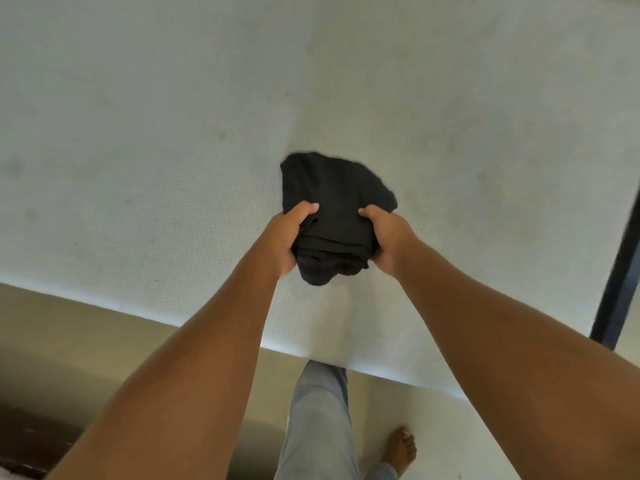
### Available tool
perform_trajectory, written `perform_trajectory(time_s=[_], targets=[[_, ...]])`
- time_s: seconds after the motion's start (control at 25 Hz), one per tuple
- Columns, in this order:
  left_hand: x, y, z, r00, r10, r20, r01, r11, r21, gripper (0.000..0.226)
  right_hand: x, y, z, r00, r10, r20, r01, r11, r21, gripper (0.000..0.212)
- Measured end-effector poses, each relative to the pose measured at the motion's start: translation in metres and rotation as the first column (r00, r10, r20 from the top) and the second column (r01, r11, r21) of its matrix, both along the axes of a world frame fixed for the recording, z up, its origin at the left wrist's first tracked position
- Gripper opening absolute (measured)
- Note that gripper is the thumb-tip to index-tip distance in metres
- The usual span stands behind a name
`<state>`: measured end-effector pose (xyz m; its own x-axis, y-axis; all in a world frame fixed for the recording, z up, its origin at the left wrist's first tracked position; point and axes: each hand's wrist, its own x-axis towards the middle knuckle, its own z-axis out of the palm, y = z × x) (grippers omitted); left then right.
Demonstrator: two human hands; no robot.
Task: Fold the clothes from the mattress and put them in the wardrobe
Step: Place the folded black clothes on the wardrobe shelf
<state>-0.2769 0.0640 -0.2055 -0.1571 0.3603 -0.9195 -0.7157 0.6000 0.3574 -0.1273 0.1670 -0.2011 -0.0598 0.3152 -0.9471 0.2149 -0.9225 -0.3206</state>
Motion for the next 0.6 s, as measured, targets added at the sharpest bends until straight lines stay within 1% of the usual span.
perform_trajectory(time_s=[0.08, 0.2, 0.28, 0.36, 0.44, 0.6], targets=[[0.016, -0.006, 0.032, 0.996, 0.032, 0.083, -0.036, 0.998, 0.051, 0.042, 0.029, -0.007, 0.034, 0.992, -0.078, -0.095, 0.075, 0.997, -0.032, 0.041], [0.053, -0.017, 0.08, 0.991, -0.02, 0.131, 0.007, 0.995, 0.102, 0.043, 0.083, -0.029, 0.084, 0.962, -0.192, -0.194, 0.184, 0.981, -0.063, 0.04], [0.081, -0.025, 0.106, 0.986, -0.063, 0.156, 0.044, 0.992, 0.122, 0.044, 0.123, -0.047, 0.114, 0.941, -0.257, -0.221, 0.25, 0.967, -0.057, 0.041], [0.113, -0.03, 0.13, 0.974, -0.154, 0.169, 0.13, 0.981, 0.146, 0.043, 0.17, -0.067, 0.145, 0.925, -0.305, -0.226, 0.305, 0.952, -0.036, 0.041], [0.152, -0.035, 0.152, 0.95, -0.279, 0.138, 0.255, 0.952, 0.17, 0.041, 0.226, -0.087, 0.178, 0.911, -0.338, -0.236, 0.349, 0.937, 0.001, 0.041], [0.261, -0.041, 0.202, 0.866, -0.495, 0.074, 0.458, 0.843, 0.282, 0.039, 0.353, -0.138, 0.24, 0.866, -0.427, -0.261, 0.47, 0.873, 0.129, 0.037]])
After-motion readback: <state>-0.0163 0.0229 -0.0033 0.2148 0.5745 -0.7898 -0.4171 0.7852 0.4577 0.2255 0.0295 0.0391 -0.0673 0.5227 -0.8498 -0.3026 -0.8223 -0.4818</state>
